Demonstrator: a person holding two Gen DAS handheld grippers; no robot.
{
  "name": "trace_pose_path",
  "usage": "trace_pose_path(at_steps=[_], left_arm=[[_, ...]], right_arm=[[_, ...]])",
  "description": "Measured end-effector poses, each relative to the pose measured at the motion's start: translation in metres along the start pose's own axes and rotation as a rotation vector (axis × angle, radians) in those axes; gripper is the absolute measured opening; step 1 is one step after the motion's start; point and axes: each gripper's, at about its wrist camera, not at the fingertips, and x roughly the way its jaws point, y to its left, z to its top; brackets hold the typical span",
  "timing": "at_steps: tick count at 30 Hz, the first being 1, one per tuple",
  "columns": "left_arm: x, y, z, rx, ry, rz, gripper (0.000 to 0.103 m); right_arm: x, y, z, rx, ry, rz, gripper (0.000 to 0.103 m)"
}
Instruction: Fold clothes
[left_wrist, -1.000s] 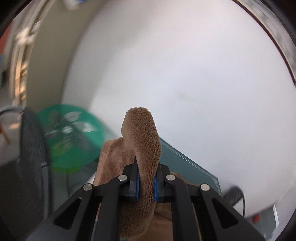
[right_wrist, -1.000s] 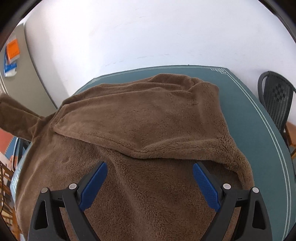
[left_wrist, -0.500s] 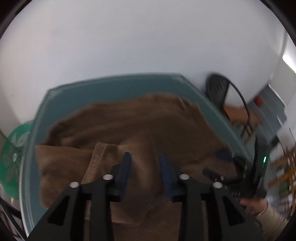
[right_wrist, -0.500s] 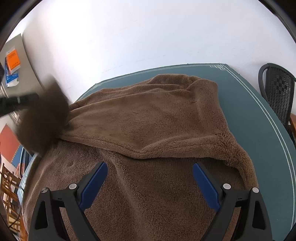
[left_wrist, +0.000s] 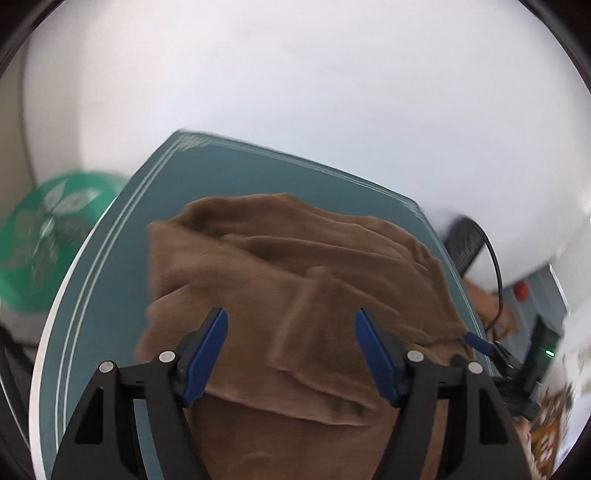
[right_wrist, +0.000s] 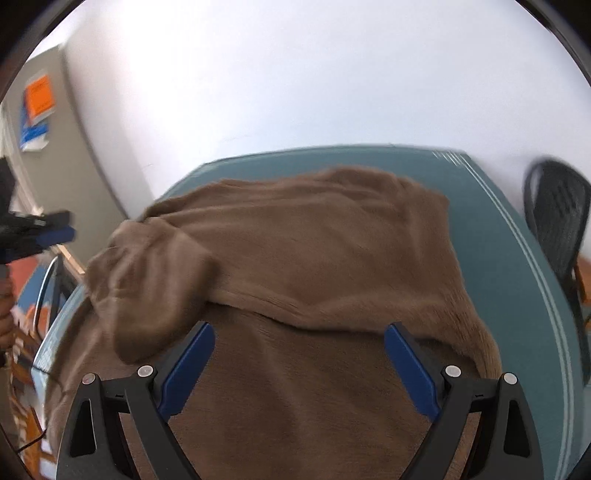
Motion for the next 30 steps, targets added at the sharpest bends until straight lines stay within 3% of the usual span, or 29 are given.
trace_pose_path(at_steps=[4, 9, 12, 14, 17, 21, 27, 30], left_arm=[[0.007, 0.028, -0.006, -0.069, 0.032, -0.018, 0.075], [0.019, 0.046, -0.019, -0.110, 0.079, -0.043, 0.077], [0.025, 0.052, -0.023, -0.116, 0.104, -0.053, 0.078], [0.031, 0.055, -0.025, -0.121, 0.122, -0.060, 0.078], [0.038, 0.058, -0.026, -0.130, 0.137, -0.067, 0.079], [0.046, 0.057, -0.026, -0.124, 0.148, -0.066, 0.079], [0.057, 0.043, -0.027, -0.088, 0.183, -0.094, 0.079], [0.060, 0.039, -0.028, -0.071, 0.188, -0.068, 0.079]], right_arm=[[0.005, 0.056, 0.027, -0.142, 0.021, 0.079, 0.095], [0.056, 0.142, 0.035, -0.401, 0.142, 0.124, 0.095], [0.085, 0.173, 0.021, -0.507, 0.209, 0.080, 0.095], [0.099, 0.177, 0.014, -0.542, 0.219, -0.003, 0.095], [0.100, 0.154, 0.017, -0.464, 0.204, -0.074, 0.095], [0.075, 0.100, 0.024, -0.264, 0.138, -0.152, 0.095], [0.044, 0.011, 0.015, 0.042, 0.117, -0.221, 0.095], [0.030, -0.005, 0.005, 0.101, 0.111, -0.221, 0.095]])
